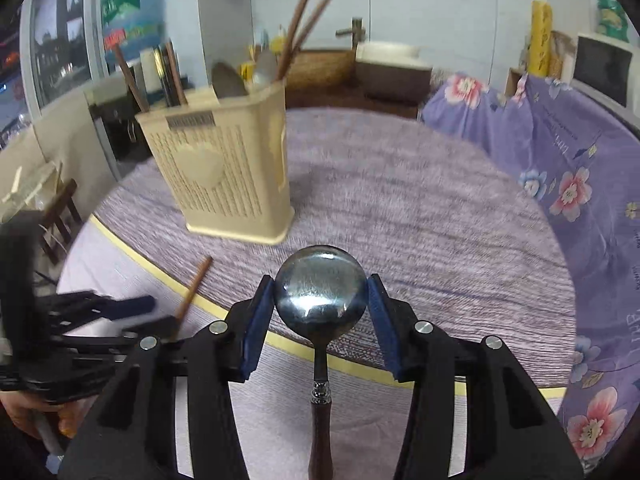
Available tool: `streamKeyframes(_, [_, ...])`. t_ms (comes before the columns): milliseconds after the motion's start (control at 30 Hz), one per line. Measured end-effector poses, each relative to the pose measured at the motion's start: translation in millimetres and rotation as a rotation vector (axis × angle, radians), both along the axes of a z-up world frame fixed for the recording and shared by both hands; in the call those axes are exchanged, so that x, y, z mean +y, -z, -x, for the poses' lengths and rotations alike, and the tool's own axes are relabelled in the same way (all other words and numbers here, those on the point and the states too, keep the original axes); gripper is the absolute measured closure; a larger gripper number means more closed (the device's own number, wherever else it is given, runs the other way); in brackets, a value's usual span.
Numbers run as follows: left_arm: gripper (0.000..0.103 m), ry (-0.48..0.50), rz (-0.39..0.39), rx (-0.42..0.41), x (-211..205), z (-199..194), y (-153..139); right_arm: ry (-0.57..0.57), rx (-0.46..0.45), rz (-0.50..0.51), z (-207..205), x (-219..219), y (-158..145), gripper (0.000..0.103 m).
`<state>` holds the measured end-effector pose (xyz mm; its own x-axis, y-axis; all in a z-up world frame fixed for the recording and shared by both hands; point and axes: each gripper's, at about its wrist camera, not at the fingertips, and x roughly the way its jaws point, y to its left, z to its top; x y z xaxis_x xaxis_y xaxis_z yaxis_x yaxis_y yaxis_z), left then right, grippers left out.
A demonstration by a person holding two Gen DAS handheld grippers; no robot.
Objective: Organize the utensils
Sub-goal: 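Grasp the wooden chopstick with the left tool while the right tool grasps the spoon, then carry the chopstick and spoon into the cream holder and release with both tools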
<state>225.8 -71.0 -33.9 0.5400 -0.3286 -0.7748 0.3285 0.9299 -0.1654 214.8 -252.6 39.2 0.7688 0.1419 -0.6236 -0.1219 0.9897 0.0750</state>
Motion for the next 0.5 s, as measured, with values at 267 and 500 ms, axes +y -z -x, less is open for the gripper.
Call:
streamKeyframes(267, [0.086, -0.022, -0.095, 0.01, -23, -33, 7, 0.026, -0.056, -0.018, 15, -8, -13, 0.055])
streamKeyframes(500, [0.095, -0.005, -0.161, -0.007, -36, -42, 8, 0.027, -0.066, -0.023, 19, -7, -13, 0.055])
